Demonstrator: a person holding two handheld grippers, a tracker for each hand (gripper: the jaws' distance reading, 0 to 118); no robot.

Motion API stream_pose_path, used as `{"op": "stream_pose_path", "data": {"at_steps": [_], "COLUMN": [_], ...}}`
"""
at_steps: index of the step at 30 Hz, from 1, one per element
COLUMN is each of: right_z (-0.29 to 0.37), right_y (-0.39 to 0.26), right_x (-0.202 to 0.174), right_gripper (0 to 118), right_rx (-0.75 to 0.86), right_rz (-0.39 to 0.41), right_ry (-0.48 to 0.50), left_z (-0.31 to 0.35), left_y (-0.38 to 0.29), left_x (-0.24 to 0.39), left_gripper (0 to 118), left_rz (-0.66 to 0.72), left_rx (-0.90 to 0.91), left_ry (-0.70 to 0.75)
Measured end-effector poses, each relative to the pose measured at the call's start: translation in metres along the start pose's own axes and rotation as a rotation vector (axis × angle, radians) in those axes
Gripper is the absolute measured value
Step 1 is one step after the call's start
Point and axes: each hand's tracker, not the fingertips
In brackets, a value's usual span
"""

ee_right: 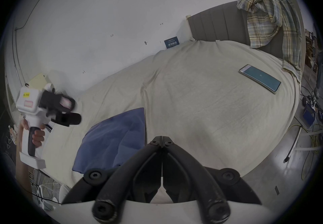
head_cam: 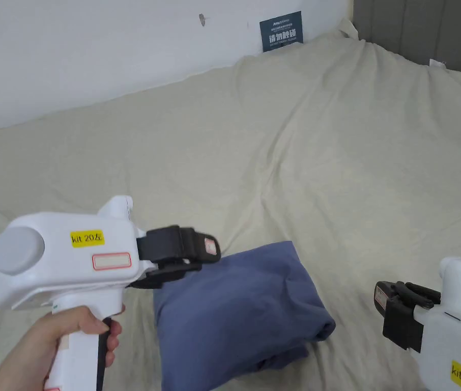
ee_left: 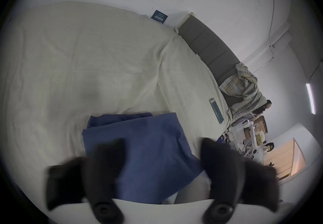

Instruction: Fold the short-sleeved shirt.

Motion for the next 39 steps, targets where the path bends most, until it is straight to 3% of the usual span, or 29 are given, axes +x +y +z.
{"op": "stream_pose_path", "data": {"at_steps": [1, 9, 12, 20, 26, 31, 32, 35, 36, 37, 39], "right_z": [0.001, 0.002, 0.001, -0.006, -0.016, -0.051, -0.061, -0.091, -0.1, -0.107, -0.117], "right_y": [0.0, 0.003, 0.004, 0.004, 0.005, -0.004, -0.008, -0.021, -0.024, -0.028, -0.038], "right_x": [0.0, 0.004, 0.006, -0.002, -0.034, -0.074, -0.08, -0.096, -0.1, -0.102, -0.101], "right_gripper": [0, 0, 0, 0, 0, 0, 0, 0, 0, 0, 0], "right_rx": [0.004, 0.003, -0.007, -0.023, 0.008, 0.039, 0.043, 0.005, -0.034, -0.045, -0.035], "right_rz": [0.001, 0.002, 0.012, 0.03, 0.121, 0.211, 0.23, 0.315, 0.329, 0.342, 0.342], "right_ry": [-0.001, -0.019, -0.026, -0.018, 0.078, 0.145, 0.167, 0.194, 0.173, 0.164, 0.156], "left_z": [-0.007, -0.082, -0.097, -0.136, -0.066, 0.021, 0.031, 0.052, 0.054, 0.055, 0.05], "left_y": [-0.006, -0.055, -0.059, -0.07, -0.073, -0.073, -0.075, -0.082, -0.085, -0.087, -0.094], "left_x": [-0.004, -0.012, 0.003, 0.047, 0.027, -0.041, -0.052, -0.077, -0.083, -0.088, -0.095], "left_gripper": [3, 1, 1, 1, 1, 1, 5, 66, 74, 74, 115], "left_rz": [0.015, 0.044, 0.049, -0.102, -0.074, 0.131, 0.135, 0.192, 0.212, 0.224, 0.265], "left_rx": [0.017, -0.007, -0.043, -0.167, -0.052, 0.131, 0.134, 0.101, 0.092, 0.085, 0.102], "left_ry": [-0.027, -0.095, -0.19, -0.229, -0.257, -0.268, -0.273, -0.213, -0.194, -0.183, -0.206]}}
